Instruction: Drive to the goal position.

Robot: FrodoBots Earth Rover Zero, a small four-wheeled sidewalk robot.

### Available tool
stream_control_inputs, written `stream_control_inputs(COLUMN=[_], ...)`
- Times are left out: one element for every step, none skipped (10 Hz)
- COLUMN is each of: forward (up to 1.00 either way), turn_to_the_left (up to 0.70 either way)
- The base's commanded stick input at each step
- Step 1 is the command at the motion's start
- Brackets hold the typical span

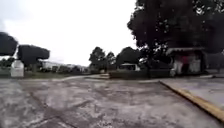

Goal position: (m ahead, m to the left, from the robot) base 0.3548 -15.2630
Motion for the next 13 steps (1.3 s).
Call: stream_control_inputs(forward=[0.7,0.7,0.7,0.7,0.7,0.7,0.7,0.7,0.7,0.7,0.7,0.7,0.7], turn_to_the_left=[0.0,0.0,0.0,0.0,0.0,0.0,0.0,0.0,0.0,0.0,0.18,0.31,0.18])
